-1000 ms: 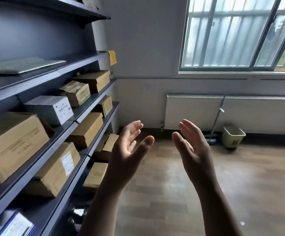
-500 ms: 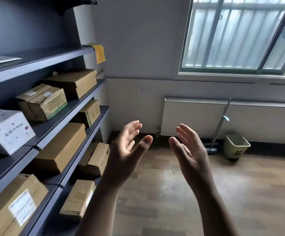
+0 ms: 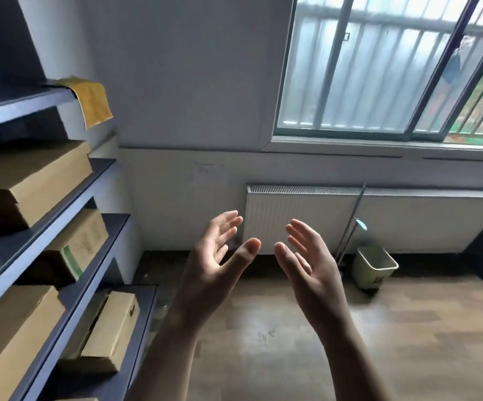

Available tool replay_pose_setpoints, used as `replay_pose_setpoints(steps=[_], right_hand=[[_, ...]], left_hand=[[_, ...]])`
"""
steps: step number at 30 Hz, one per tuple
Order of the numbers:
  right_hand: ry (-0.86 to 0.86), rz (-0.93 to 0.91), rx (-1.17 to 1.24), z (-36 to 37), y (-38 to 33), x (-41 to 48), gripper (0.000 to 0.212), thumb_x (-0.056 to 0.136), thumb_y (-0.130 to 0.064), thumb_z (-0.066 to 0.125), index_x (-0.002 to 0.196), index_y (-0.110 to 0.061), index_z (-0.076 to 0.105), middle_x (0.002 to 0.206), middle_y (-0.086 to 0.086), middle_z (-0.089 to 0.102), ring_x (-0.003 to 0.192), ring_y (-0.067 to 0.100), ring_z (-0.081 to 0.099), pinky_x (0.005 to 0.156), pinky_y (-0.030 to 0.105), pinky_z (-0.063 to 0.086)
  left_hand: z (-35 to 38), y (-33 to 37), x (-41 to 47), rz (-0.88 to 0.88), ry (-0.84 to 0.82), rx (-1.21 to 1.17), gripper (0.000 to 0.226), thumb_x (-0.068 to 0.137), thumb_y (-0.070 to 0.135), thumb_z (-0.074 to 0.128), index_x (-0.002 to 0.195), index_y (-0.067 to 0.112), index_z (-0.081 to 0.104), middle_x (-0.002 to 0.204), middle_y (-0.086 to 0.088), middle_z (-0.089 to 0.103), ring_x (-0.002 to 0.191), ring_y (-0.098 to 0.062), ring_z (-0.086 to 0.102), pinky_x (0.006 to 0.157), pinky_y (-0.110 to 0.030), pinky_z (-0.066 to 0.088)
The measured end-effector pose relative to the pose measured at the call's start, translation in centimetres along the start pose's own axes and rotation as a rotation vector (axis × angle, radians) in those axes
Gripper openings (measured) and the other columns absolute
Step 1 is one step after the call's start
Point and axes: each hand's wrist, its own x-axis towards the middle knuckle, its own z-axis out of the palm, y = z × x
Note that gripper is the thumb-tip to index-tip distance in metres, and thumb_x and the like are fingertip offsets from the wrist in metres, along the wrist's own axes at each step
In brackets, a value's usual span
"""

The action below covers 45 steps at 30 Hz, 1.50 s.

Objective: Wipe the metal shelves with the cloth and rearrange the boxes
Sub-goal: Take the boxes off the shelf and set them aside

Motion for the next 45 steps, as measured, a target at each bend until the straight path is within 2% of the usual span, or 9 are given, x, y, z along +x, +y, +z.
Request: replay_pose_setpoints(steps=[6,12,16,21,26,31,35,40,45], right_hand=[[-0.056,0.003,0.033,2.2,4.1,9.3,0.078,0.074,-0.066,0.066,0.141,-0.029,0.054,0.136,-0.019,0.061,0.130,-0.004,0.053,0.114,0.041,0.044],[-0.104,-0.021,0.068,3.0,8.4,20.3,0.068,0.073,-0.067,0.066,0.134,-0.040,0.053,0.138,-0.017,0.061,0.131,-0.002,0.052,0.115,0.042,0.043],[-0.107,-0.026,0.108,2.3,10.5,28.7,0.064,0.074,-0.066,0.068,0.131,-0.042,0.054,0.136,-0.014,0.062,0.130,0.001,0.055,0.113,0.045,0.044],[-0.146,-0.029,0.147,4.0,12.8,37.3,0.061,0.073,-0.066,0.067,0.128,-0.043,0.056,0.134,-0.013,0.064,0.126,0.000,0.058,0.112,0.041,0.046],[-0.273,-0.029,0.129,7.0,14.5,41.3,0.068,0.072,-0.068,0.065,0.133,-0.039,0.055,0.136,-0.016,0.062,0.123,-0.004,0.058,0.109,0.034,0.048],[-0.220,-0.034,0.144,8.5,15.8,45.9,0.070,0.072,-0.066,0.066,0.133,-0.034,0.056,0.135,-0.012,0.063,0.123,-0.002,0.059,0.108,0.036,0.050],[-0.286,-0.069,0.116,11.8,15.5,48.4,0.073,0.073,-0.065,0.066,0.136,-0.032,0.056,0.135,-0.014,0.063,0.123,-0.003,0.059,0.109,0.033,0.048],[-0.355,-0.099,0.126,17.4,14.6,51.4,0.058,0.081,-0.049,0.068,0.136,-0.031,0.056,0.134,-0.011,0.064,0.124,-0.002,0.058,0.110,0.033,0.048],[-0.513,-0.106,0.162,25.5,14.2,52.2,0.054,0.084,-0.051,0.072,0.134,-0.034,0.056,0.134,-0.014,0.064,0.124,-0.002,0.058,0.111,0.037,0.048]], left_hand=[[0.0,-3.5,8.5,-0.023,0.043,0.010,0.069,0.073,0.063,0.069,0.135,0.037,0.052,0.136,0.019,0.060,0.131,0.003,0.051,0.117,-0.040,0.039],[0.9,-6.7,18.7,-0.012,0.114,0.044,0.071,0.073,0.062,0.069,0.136,0.032,0.053,0.136,0.015,0.061,0.131,0.002,0.052,0.115,-0.035,0.040],[2.9,-8.0,26.2,-0.031,0.119,0.061,0.070,0.073,0.062,0.069,0.135,0.035,0.053,0.137,0.016,0.060,0.132,0.002,0.051,0.117,-0.042,0.039],[3.4,-9.8,33.0,-0.040,0.185,0.084,0.069,0.071,0.063,0.071,0.133,0.038,0.054,0.136,0.018,0.061,0.131,0.001,0.052,0.116,-0.044,0.040],[1.4,-11.5,36.8,-0.058,0.286,0.088,0.069,0.071,0.062,0.070,0.132,0.035,0.055,0.135,0.015,0.061,0.130,0.001,0.053,0.115,-0.041,0.041],[0.5,-13.3,41.2,-0.064,0.252,0.090,0.071,0.070,0.064,0.070,0.133,0.036,0.054,0.135,0.017,0.060,0.129,0.002,0.053,0.115,-0.040,0.041],[-2.2,-14.0,44.1,-0.026,0.298,0.085,0.072,0.071,0.064,0.069,0.135,0.034,0.053,0.137,0.016,0.060,0.130,0.003,0.052,0.115,-0.037,0.041],[-7.2,-14.2,46.6,-0.007,0.386,0.100,0.072,0.071,0.063,0.070,0.134,0.034,0.053,0.137,0.015,0.060,0.130,0.002,0.053,0.115,-0.039,0.042],[-14.4,-14.8,46.0,-0.016,0.562,0.150,0.067,0.071,0.062,0.068,0.131,0.037,0.054,0.135,0.016,0.061,0.128,0.002,0.054,0.114,-0.039,0.042]])
